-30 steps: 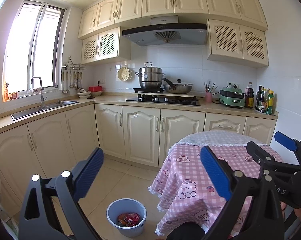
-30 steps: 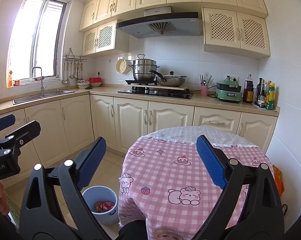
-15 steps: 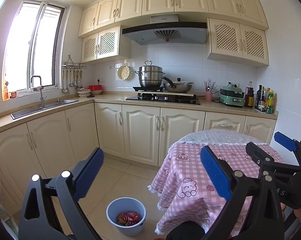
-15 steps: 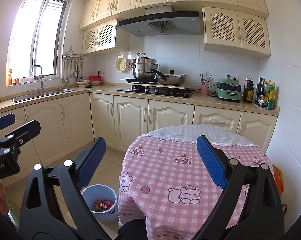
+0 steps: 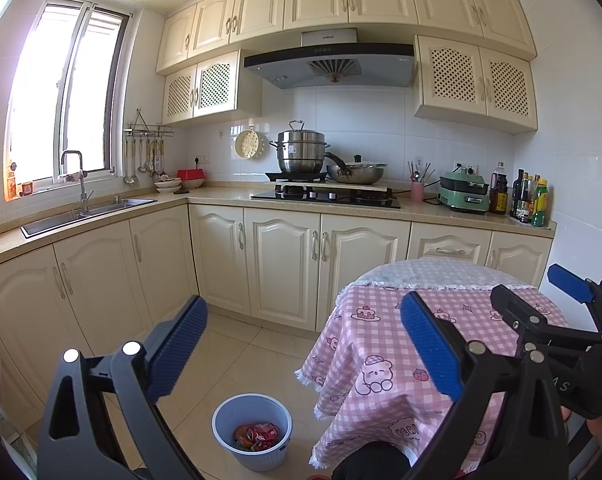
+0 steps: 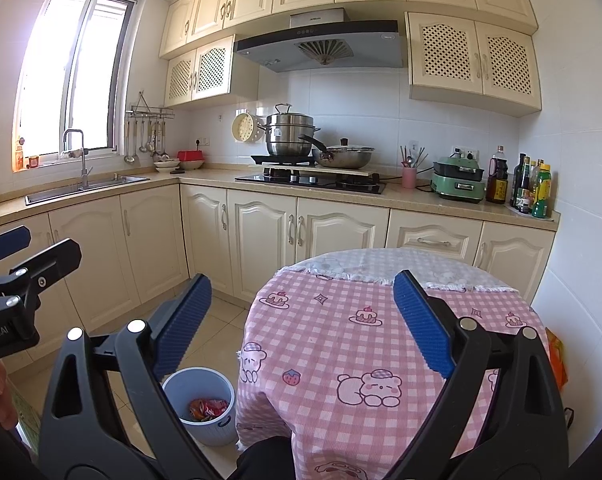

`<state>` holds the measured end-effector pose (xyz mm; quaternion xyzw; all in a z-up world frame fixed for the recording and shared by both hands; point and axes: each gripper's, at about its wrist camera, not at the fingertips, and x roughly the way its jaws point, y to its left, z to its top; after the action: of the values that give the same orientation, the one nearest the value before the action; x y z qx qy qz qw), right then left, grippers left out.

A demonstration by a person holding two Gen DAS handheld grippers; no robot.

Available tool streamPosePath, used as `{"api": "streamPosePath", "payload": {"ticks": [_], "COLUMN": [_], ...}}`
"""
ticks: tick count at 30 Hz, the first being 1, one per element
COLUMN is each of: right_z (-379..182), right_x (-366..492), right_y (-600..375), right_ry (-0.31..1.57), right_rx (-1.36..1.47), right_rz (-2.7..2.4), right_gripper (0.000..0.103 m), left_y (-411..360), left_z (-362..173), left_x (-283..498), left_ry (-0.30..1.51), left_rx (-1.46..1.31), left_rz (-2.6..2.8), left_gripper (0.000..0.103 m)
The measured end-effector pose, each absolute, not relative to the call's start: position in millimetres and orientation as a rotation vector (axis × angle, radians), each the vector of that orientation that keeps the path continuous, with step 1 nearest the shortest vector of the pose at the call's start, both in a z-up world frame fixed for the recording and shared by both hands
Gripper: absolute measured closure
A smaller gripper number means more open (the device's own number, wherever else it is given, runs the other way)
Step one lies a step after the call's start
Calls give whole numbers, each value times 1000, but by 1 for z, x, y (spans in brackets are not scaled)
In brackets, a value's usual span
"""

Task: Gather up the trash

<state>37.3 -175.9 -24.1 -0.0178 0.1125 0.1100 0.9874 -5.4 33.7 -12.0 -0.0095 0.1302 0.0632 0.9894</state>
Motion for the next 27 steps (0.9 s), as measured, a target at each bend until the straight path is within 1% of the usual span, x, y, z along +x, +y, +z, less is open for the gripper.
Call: {"api": "streamPosePath", "payload": {"ticks": [27], "right_z": [-27], "right_x": [46], "right_y": [-173], "right_ry": [238], "right_rx": [-45], "right_rz": [237], "right_gripper": [12], "left_y": [34], "left_z": [-16], "left_x": [-4], "left_ry": [270], "left_rx": [-19], "left_rz": [126], "left_gripper": [8]}}
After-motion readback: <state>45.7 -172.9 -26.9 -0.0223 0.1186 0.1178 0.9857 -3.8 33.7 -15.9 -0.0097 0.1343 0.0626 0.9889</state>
